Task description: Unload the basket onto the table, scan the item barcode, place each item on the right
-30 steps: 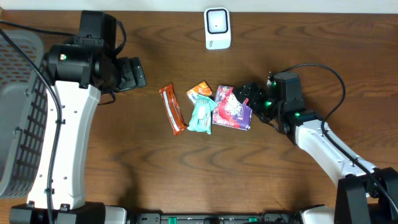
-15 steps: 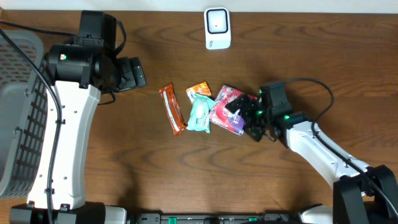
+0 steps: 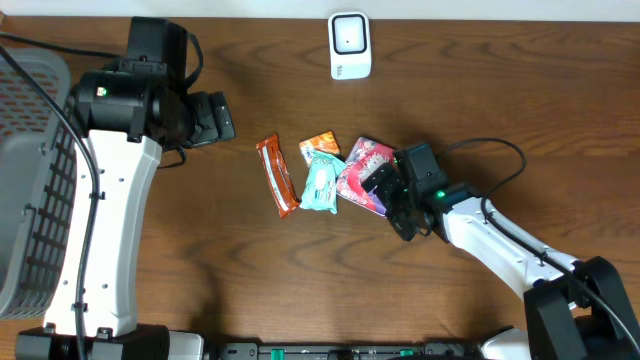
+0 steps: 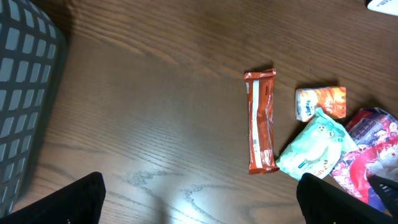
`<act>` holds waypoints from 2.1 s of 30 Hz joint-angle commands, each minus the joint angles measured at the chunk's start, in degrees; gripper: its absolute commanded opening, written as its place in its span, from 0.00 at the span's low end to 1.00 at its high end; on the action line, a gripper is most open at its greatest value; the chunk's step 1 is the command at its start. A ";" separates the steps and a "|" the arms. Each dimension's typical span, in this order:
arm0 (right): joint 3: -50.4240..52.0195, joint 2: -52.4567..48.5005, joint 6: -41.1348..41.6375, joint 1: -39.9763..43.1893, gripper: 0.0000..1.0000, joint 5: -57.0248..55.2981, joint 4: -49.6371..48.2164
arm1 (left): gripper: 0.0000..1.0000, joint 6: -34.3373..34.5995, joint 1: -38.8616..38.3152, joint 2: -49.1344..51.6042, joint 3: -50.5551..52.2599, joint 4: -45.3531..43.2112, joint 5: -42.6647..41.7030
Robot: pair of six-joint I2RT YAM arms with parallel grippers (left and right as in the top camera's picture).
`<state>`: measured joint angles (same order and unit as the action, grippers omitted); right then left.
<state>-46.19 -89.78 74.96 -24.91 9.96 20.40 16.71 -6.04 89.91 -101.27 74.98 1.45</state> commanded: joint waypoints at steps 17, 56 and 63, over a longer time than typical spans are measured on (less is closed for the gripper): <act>-13.27 -0.44 -34.95 24.90 0.61 30.12 1.46 | 0.98 0.48 0.20 0.42 0.11 0.22 0.04; -9.35 -4.24 -38.42 11.45 0.56 3.54 0.13 | 0.98 0.48 0.20 0.42 0.11 0.22 0.04; -19.54 -1.70 -36.17 18.45 0.70 8.66 12.66 | 0.98 0.48 0.20 0.42 0.11 0.22 0.07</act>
<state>-62.72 -93.34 38.74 -7.73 16.45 30.92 16.69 -6.04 89.91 -101.27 75.00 1.43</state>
